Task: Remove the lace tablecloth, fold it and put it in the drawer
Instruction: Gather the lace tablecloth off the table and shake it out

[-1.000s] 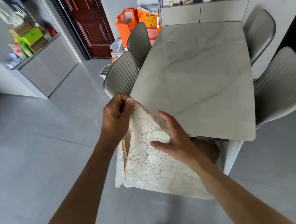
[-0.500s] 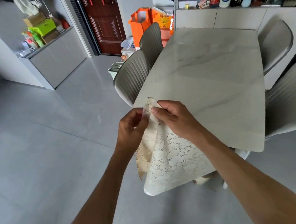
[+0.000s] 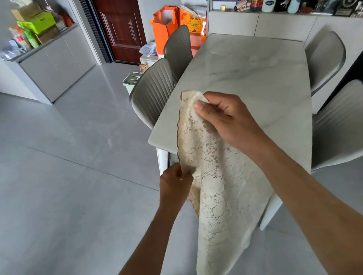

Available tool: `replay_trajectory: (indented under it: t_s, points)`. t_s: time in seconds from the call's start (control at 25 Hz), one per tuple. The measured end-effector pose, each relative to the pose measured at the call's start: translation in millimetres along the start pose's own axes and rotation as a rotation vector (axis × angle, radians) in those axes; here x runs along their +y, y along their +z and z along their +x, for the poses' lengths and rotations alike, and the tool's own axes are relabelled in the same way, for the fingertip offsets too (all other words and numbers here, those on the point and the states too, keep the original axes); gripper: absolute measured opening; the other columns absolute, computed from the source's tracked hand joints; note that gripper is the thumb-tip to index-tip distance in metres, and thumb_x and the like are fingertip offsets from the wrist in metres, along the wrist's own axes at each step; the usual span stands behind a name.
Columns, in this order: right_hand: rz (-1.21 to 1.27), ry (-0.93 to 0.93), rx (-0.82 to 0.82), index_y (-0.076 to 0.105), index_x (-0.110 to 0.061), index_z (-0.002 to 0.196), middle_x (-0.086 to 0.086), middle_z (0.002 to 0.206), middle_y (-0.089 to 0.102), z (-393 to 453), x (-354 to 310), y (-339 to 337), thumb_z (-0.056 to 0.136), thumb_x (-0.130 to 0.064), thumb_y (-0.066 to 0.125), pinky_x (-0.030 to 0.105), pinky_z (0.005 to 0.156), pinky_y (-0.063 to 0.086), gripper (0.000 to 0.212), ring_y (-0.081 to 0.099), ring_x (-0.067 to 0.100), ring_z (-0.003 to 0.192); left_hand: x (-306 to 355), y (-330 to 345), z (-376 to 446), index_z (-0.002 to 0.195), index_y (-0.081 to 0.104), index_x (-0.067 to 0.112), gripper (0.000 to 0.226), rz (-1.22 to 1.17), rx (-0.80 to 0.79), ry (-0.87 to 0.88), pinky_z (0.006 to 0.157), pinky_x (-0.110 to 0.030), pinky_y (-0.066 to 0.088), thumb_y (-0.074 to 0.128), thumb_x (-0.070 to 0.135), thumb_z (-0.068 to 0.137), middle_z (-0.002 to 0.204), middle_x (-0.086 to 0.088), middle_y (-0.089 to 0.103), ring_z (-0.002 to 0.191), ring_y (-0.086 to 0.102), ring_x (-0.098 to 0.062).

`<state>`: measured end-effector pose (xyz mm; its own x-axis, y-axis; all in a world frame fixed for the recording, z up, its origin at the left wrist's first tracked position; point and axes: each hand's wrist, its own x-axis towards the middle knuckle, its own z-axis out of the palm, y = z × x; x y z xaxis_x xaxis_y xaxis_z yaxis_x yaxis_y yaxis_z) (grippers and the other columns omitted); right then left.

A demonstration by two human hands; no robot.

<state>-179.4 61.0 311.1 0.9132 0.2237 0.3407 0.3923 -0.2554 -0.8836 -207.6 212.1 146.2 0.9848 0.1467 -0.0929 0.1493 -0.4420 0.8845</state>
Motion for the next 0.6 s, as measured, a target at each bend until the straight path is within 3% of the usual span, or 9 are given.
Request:
replay_trajectory:
  t_s: [0.04, 0.16, 0.24, 0.4, 0.48, 0.52, 0.6]
  points:
    - [0.033, -0.007, 0.029, 0.031, -0.02, 0.062, -0.011, 0.058, 0.026, 3.2, -3.2, -4.6, 0.101, -0.022, 0.057, 0.022, 0.05, 0.024, 0.046, 0.025, 0.007, 0.054, -10.8, 2.8, 0.4, 0.059, 0.043, 0.013, 0.034, 0.003, -0.028, -0.049, 0.045, -0.024, 0.03, 0.066, 0.019, 0.082, 0.052, 0.003, 0.041, 0.044, 0.034, -0.009]
    - [0.086, -0.027, 0.077, 0.035, 0.003, 0.067, 0.018, 0.063, 0.024, 8.6, -1.9, -18.6, 0.1, -0.026, 0.057, 0.04, 0.053, 0.022, 0.05, 0.024, 0.031, 0.059, -38.1, 3.0, -0.5, 0.064, 0.046, 0.009, 0.037, 0.03, -0.087, -0.163, 0.048, -0.027, 0.03, 0.066, 0.03, 0.088, 0.058, -0.003, 0.043, 0.05, 0.039, -0.015]
    - [0.076, -0.004, 0.13, 0.035, 0.01, 0.071, 0.022, 0.064, 0.026, 9.3, 7.1, -24.6, 0.1, -0.027, 0.057, 0.043, 0.055, 0.023, 0.052, 0.025, 0.03, 0.06, -48.4, -2.5, -4.0, 0.06, 0.043, 0.014, 0.042, 0.005, -0.061, -0.155, 0.049, -0.028, 0.028, 0.065, 0.031, 0.091, 0.055, 0.001, 0.041, 0.049, 0.036, -0.013]
    - [0.133, 0.244, 0.453, 0.046, 0.003, 0.073, 0.009, 0.062, 0.037, 13.4, 47.2, -47.2, 0.099, -0.021, 0.058, 0.032, 0.056, 0.033, 0.037, 0.038, 0.018, 0.059, -50.3, -31.6, -15.3, 0.057, 0.031, 0.024, 0.048, 0.043, -0.006, 0.039, 0.048, -0.022, 0.022, 0.059, 0.026, 0.096, 0.05, 0.011, 0.025, 0.047, 0.024, -0.007]
    - [-0.225, 0.421, 0.536, 0.056, -0.004, 0.088, 0.012, 0.079, 0.056, 8.2, 69.5, -61.3, 0.096, -0.024, 0.059, 0.037, 0.068, 0.045, 0.021, 0.054, 0.023, 0.072, -41.7, -48.9, -15.3, 0.062, 0.042, 0.016, 0.041, 0.112, 0.002, 0.152, 0.047, -0.021, 0.026, 0.056, 0.028, 0.098, 0.052, 0.007, 0.031, 0.048, 0.029, -0.01]
    - [-0.504, 0.457, 0.484, 0.058, -0.007, 0.107, 0.015, 0.104, 0.062, 2.7, 74.2, -62.1, 0.092, -0.024, 0.062, 0.042, 0.083, 0.047, 0.023, 0.059, 0.029, 0.093, -32.8, -55.4, -14.1, 0.067, 0.048, 0.014, 0.036, 0.19, -0.012, 0.217, 0.049, -0.023, 0.031, 0.054, 0.029, 0.099, 0.052, 0.005, 0.037, 0.048, 0.034, -0.013]
    - [-0.788, 0.139, 0.121, 0.048, -0.012, 0.138, 0.012, 0.141, 0.053, -9.6, 76.2, -40.8, 0.082, -0.022, 0.068, 0.045, 0.109, 0.036, 0.06, 0.049, 0.032, 0.129, -5.3, -60.8, -12.4, 0.079, 0.059, 0.015, 0.024, 0.377, -0.076, 0.373, 0.053, -0.029, 0.04, 0.054, 0.027, 0.1, 0.056, 0.005, 0.047, 0.052, 0.045, -0.021]
